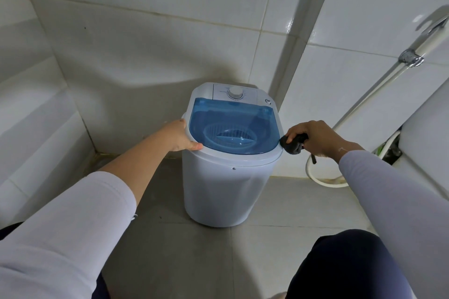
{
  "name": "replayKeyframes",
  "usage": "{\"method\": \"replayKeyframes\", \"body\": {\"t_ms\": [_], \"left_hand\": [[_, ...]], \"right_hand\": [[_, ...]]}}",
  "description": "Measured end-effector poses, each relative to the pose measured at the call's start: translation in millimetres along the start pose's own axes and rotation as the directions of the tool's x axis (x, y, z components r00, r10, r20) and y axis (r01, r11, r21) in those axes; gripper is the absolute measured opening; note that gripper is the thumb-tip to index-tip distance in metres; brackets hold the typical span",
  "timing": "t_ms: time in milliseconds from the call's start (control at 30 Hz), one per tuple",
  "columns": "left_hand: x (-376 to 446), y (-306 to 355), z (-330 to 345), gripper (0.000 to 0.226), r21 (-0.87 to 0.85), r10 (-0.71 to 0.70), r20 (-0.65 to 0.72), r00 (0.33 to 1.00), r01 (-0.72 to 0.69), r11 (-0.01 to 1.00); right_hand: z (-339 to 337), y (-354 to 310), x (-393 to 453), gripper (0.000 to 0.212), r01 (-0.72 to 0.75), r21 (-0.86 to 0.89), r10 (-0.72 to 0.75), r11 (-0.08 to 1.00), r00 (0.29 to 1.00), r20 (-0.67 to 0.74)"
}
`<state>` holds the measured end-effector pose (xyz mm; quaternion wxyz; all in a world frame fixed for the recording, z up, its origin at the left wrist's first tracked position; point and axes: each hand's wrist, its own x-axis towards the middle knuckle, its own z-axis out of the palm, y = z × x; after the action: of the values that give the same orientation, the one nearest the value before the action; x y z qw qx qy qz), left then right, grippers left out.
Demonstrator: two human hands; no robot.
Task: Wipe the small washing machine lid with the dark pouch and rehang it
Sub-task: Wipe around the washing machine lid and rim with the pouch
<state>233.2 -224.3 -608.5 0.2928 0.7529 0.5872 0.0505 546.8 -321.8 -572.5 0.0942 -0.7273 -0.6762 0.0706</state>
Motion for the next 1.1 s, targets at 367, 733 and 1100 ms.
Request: {"method": "replayKeyframes", "body": {"t_ms": [367, 733, 1100], "left_hand": [[18, -7, 2, 0.089, 0.074, -0.011, 0.001, 1.000, 0.011, 0.997], [29, -20, 7, 0.100, 0.053, -0.006, 0.010, 1.000, 0.005, 0.999], [34, -22, 12, 0.104, 0.084, -0.008, 0.028, 1.000, 0.005, 0.996]], "right_hand": [[-4, -80, 45, 0.041, 0.310, -0.138, -0.309, 0.941, 0.951, 0.030], [25, -102, 57, 0.033, 0.537, -0.327, -0.535, 0.778, 0.839, 0.104], [43, -106, 51, 0.035, 0.599, -0.342, -0.602, 0.724, 0.791, 0.111]]}}
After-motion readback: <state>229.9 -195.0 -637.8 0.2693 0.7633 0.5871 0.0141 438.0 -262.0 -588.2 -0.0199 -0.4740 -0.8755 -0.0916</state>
